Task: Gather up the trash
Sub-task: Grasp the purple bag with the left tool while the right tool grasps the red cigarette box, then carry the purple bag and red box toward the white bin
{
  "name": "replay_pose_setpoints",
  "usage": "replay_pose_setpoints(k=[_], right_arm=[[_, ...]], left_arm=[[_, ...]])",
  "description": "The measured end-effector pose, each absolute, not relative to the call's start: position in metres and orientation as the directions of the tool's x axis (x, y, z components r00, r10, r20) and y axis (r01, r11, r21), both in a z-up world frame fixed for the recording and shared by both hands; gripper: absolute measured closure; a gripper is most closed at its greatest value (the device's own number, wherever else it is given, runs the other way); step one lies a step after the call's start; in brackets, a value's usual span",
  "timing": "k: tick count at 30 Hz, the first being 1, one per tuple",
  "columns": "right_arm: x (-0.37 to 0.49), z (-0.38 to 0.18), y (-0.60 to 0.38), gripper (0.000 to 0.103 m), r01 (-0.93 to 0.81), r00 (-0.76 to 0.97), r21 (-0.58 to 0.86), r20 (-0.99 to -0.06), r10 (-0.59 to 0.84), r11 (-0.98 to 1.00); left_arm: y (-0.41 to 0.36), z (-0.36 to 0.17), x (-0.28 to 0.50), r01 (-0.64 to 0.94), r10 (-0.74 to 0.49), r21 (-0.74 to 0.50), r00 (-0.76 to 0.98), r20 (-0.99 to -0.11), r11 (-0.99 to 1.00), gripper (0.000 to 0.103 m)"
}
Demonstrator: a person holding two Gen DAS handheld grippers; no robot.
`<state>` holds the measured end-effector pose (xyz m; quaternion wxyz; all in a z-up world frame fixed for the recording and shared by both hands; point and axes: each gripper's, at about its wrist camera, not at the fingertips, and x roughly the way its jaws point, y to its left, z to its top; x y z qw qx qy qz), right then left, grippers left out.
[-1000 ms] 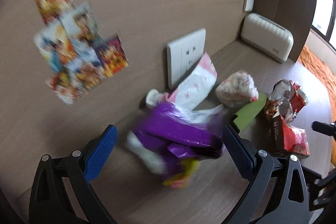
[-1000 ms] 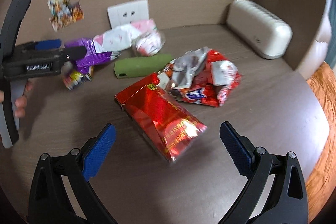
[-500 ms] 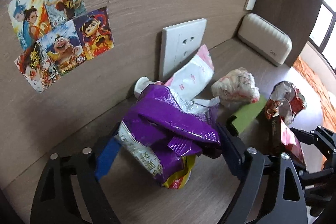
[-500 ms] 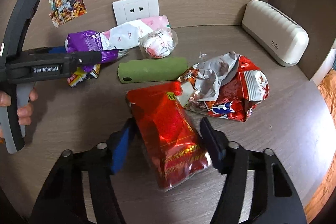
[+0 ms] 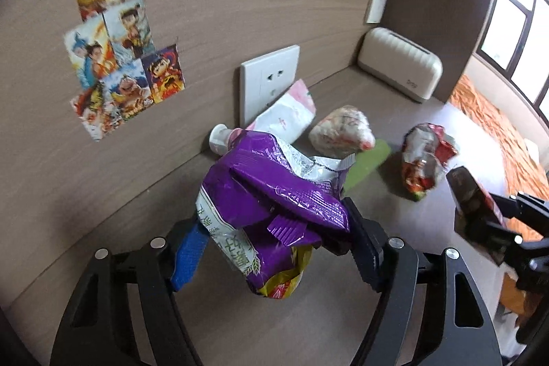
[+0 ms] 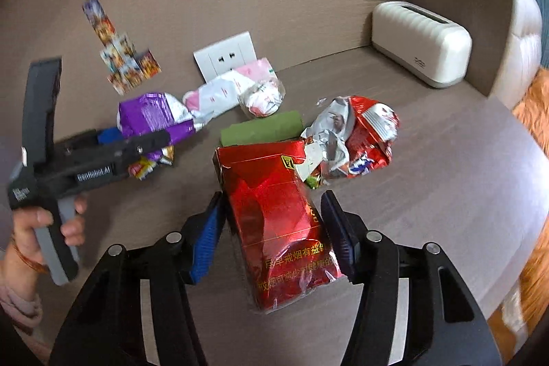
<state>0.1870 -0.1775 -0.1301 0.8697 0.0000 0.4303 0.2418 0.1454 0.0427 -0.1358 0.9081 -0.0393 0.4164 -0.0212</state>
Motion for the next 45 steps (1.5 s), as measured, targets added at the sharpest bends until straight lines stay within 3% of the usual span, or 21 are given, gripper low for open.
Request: replay_pose_setpoints(k=[8, 23, 38, 45], right_arm=[[0.156, -0.106, -0.201, 0.045, -0.366, 0.575, 0.208, -0.715, 0.397, 0.907], [0.083, -0.089, -0.331, 0.045, -0.151, 0.699, 0.214, -0.667, 0.257, 0.965], [0.016, -0.112, -0.479, 0.045, 0.074, 0.696, 0.245, -0.707, 0.125, 0.967], [0.008, -0.141, -0.521, 0.045, 0.143, 0.658, 0.241, -0.748, 0.089, 0.96]], left_arm=[[-0.003, -0.111, 0.108, 0.113, -0.111, -0.047, 0.667, -0.737, 0.992, 0.031], [-0.183, -0.098, 0.065, 0.456, -0.314, -0.003, 0.608, -0.729, 0.89, 0.031], [-0.345, -0.131, 0.037, 0.638, -0.387, 0.017, 0.487, -0.783, 0.769, 0.031], [-0.405, -0.17, 0.031, 0.699, -0.393, -0.009, 0.391, -0.833, 0.715, 0.031]])
